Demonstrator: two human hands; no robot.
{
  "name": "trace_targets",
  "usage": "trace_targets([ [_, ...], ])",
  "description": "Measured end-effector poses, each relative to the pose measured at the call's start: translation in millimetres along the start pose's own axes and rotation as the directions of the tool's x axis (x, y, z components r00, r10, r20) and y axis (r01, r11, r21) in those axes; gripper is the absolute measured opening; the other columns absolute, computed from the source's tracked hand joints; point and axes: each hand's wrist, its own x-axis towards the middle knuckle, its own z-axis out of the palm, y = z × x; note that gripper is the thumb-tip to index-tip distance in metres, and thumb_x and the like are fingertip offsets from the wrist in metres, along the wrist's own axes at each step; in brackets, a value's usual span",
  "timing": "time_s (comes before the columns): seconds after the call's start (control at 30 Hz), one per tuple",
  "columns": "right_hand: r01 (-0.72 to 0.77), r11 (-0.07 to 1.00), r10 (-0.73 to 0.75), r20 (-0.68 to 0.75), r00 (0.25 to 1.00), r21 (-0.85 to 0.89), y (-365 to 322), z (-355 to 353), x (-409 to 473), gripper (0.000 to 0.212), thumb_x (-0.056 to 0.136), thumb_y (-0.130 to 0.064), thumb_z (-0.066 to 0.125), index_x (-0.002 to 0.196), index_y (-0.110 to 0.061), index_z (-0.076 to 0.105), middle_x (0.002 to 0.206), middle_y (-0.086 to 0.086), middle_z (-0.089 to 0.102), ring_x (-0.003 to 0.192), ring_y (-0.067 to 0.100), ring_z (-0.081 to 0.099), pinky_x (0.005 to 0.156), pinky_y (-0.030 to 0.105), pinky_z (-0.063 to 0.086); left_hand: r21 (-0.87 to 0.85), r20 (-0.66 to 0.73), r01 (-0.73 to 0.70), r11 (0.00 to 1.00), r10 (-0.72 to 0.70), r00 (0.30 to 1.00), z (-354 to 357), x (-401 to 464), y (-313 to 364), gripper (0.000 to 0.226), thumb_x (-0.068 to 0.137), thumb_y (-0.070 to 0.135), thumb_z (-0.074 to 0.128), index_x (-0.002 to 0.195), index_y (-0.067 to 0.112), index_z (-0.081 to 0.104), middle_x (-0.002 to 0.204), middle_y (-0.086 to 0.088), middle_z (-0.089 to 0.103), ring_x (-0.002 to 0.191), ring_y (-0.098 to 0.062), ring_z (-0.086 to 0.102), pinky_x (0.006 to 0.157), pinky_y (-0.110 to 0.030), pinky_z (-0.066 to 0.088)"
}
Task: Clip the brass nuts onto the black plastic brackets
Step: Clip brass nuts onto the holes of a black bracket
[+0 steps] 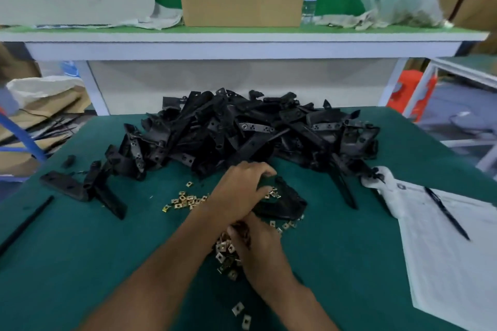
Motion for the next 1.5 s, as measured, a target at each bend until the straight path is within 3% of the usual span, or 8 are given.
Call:
trace_targets([
  [0.2, -0.119, 0.982, 0.133, -0.087, 0.987, 0.145, 3.5, -6.8, 5.8, 0.015, 0.096, -0.02, 0.065, 0.099, -0.033, 0.059, 0.084, -0.035, 0.061, 0.078, -0.007, 0.06, 0.067, 0.007, 0.04, 0.169, 0.367, -0.139, 0.976, 0.068, 0.928, 15.9, 52.8, 29.6, 0.053, 0.092, 0.038, 0.072, 0.141, 0.029, 0.054, 0.138, 0.003, 0.062, 0.128, -0.018, 0.052, 0.113, -0.043, 0.034],
  [0.3, -0.196, 0.927, 0.211, -0.011, 0.978, 0.32, 2.5, -9.0, 8.1, 0.011, 0.092, -0.021, 0.071, 0.093, -0.03, 0.065, 0.087, -0.016, 0.072, 0.082, 0.007, 0.069, 0.075, 0.026, 0.054, 0.076, 0.368, -0.09, 0.993, 0.056, 0.928, 13.3, 57.1, 19.6, 0.03, 0.089, 0.024, 0.076, 0.118, 0.02, 0.071, 0.107, 0.004, 0.076, 0.103, -0.013, 0.067, 0.104, -0.039, 0.045],
  [0.57, -0.285, 0.632, 0.181, 0.22, 0.959, 0.721, -12.6, -6.6, 11.4, 0.017, 0.096, 0.006, 0.06, 0.104, 0.019, 0.052, 0.089, 0.018, 0.062, 0.079, 0.022, 0.062, 0.075, 0.031, 0.05, 0.175, 0.492, -0.179, 0.968, 0.072, 0.868, 39.2, 58.0, -1.3, 0.075, 0.083, 0.059, 0.072, 0.148, 0.037, 0.042, 0.146, -0.004, 0.053, 0.134, -0.029, 0.041, 0.11, -0.046, 0.023],
  [0.8, -0.381, 0.576, 0.288, 0.257, 0.923, 0.723, -18.9, -22.8, 14.4, 0.011, 0.1, -0.01, 0.061, 0.09, -0.01, 0.057, 0.072, -0.002, 0.058, 0.058, 0.008, 0.046, 0.059, 0.024, 0.033, 0.199, 0.262, -0.268, 0.943, 0.212, 0.941, 20.7, 58.6, 3.8, 0.042, 0.076, 0.06, 0.076, 0.11, 0.039, 0.066, 0.111, 0.011, 0.057, 0.11, -0.02, 0.045, 0.096, -0.04, 0.028],
  [0.97, -0.448, 0.351, 0.306, 0.352, 0.885, 0.822, -20.0, -29.7, 14.2, 0.012, 0.1, -0.015, 0.057, 0.088, -0.014, 0.058, 0.072, -0.001, 0.053, 0.062, 0.008, 0.051, 0.056, 0.021, 0.037, 0.274, 0.067, -0.166, 0.947, 0.154, 0.986, -62.6, 34.8, 3.5, 0.035, 0.082, 0.06, 0.071, 0.114, 0.045, 0.067, 0.109, 0.018, 0.06, 0.112, -0.011, 0.047, 0.098, -0.035, 0.023],
  [1.17, -0.462, 0.236, 0.333, 0.375, 0.865, 0.855, -11.5, -34.6, 13.5, 0.013, 0.09, -0.023, 0.066, 0.088, -0.012, 0.06, 0.08, 0.001, 0.058, 0.067, 0.009, 0.055, 0.056, 0.02, 0.043, -0.269, -0.385, -0.045, 0.962, -0.064, 0.921, -136.0, -82.5, -25.4, 0.041, 0.069, 0.053, 0.079, 0.108, 0.059, 0.069, 0.108, 0.034, 0.068, 0.103, 0.012, 0.061, 0.088, -0.007, 0.044],
  [1.37, -0.447, 0.154, 0.383, 0.364, 0.849, 0.881, -12.9, -34.0, 32.2, 0.019, 0.078, -0.011, 0.071, 0.097, -0.01, 0.076, 0.097, 0.007, 0.074, 0.077, 0.011, 0.069, 0.077, 0.028, 0.051, -0.942, -0.198, -0.042, 0.333, -0.451, 0.87, -85.4, -135.0, -45.1, 0.032, 0.056, 0.028, 0.094, 0.082, 0.027, 0.075, 0.081, -0.005, 0.067, 0.062, -0.008, 0.064, 0.067, -0.017, 0.056],
  [1.5, -0.463, 0.272, 0.346, 0.363, 0.865, 0.844, -21.1, -32.0, 43.2, 0.017, 0.077, -0.013, 0.071, 0.09, -0.02, 0.081, 0.106, 0.011, 0.075, 0.087, 0.014, 0.071, 0.087, 0.032, 0.049, -0.865, -0.187, 0.044, 0.499, -0.403, 0.896, -40.6, -137.4, -42.2, 0.029, 0.062, 0.016, 0.092, 0.085, 0.023, 0.075, 0.081, 0.0, 0.071, 0.066, -0.006, 0.066, 0.059, -0.016, 0.051],
])
